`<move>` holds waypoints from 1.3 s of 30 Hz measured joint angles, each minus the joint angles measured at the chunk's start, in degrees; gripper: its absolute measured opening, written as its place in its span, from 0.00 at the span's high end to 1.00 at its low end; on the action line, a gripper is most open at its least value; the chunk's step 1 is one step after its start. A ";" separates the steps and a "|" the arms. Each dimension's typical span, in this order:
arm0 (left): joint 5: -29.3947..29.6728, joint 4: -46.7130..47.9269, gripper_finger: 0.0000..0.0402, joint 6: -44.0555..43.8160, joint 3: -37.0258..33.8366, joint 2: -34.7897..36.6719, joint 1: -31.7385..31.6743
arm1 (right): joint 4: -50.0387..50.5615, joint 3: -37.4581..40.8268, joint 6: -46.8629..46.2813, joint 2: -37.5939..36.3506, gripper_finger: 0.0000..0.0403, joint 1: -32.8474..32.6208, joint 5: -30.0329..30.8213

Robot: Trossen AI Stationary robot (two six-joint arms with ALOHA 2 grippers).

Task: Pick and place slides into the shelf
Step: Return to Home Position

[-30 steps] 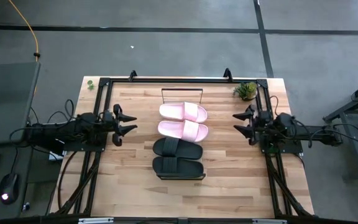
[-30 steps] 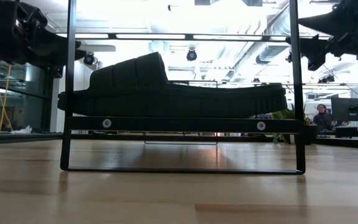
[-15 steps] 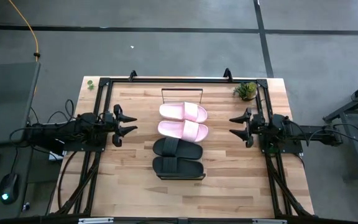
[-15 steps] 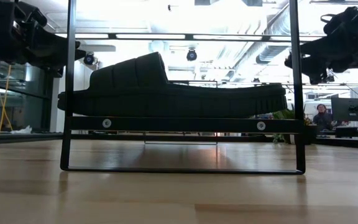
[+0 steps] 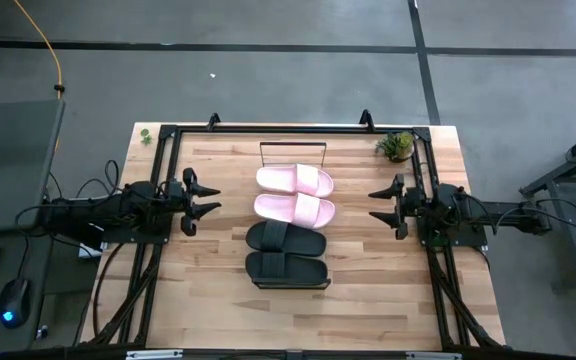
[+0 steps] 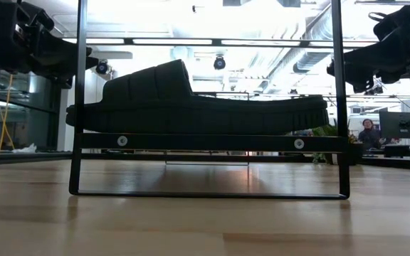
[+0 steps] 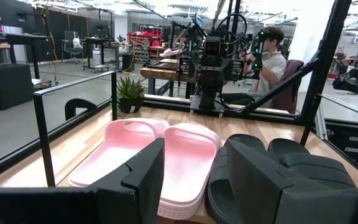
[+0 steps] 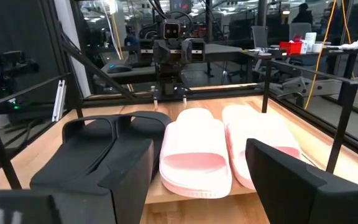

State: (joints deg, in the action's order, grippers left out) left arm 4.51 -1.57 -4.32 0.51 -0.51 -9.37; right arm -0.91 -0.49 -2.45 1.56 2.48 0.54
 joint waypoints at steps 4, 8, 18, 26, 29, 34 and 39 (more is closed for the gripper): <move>0.00 -0.01 0.61 0.01 0.00 0.00 0.00 | 0.00 0.02 1.50 0.00 0.38 0.00 0.02; 0.00 -0.01 0.61 0.02 0.02 0.00 0.00 | 0.00 0.02 4.11 0.00 0.38 0.00 0.02; -0.04 -0.01 0.61 0.56 0.02 0.00 0.00 | -0.02 0.02 4.42 0.00 0.38 0.00 0.04; -2.03 0.24 0.61 4.04 0.04 0.00 0.00 | -0.04 0.02 4.42 0.00 0.38 0.00 0.04; -1.99 0.27 0.61 4.09 0.04 0.00 0.00 | -0.04 0.02 4.42 0.00 0.38 0.00 0.04; -1.99 0.28 0.61 4.08 0.04 0.00 0.00 | -0.04 0.02 4.42 0.02 0.38 0.00 0.04; -1.97 0.29 0.61 4.07 0.04 0.00 0.00 | -0.04 0.02 4.42 0.02 0.38 0.00 0.04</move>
